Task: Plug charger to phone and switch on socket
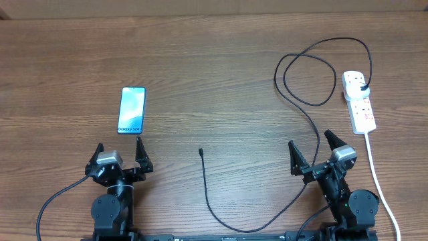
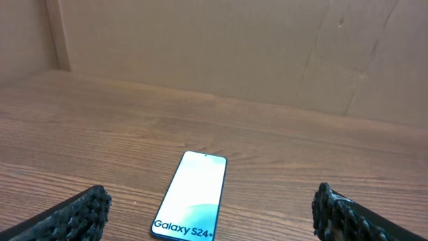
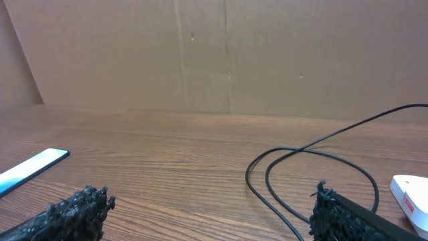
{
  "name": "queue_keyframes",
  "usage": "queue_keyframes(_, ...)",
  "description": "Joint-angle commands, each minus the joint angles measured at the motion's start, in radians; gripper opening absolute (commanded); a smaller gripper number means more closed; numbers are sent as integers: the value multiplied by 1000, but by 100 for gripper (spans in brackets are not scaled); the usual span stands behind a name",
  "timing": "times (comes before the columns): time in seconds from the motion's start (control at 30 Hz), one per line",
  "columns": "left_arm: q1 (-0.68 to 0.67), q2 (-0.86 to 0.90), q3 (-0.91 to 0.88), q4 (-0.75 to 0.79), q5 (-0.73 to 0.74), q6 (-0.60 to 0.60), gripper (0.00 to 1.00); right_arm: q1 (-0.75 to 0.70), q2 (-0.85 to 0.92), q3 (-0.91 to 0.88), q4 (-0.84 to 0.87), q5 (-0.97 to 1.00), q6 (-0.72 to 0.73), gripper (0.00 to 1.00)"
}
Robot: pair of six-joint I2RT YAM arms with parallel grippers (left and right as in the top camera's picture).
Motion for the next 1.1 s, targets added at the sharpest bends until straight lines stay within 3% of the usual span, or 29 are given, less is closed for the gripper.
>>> queue_keyframes(0.0,10,-11,-7,1,1,19,100,5,-4,-10,6,10,-1,100)
queue_keyframes(0.27,10,-11,-7,34,31,-15,100,5,-4,-10,9,10,-1,100)
queue_keyframes(0.53,10,-11,5,96,33,24,100,5,-4,-10,9,9,-1,100)
queue_keyframes(1.07,10,104,274,-140,63,98,100,5,60,111,-45,-14,-1,100)
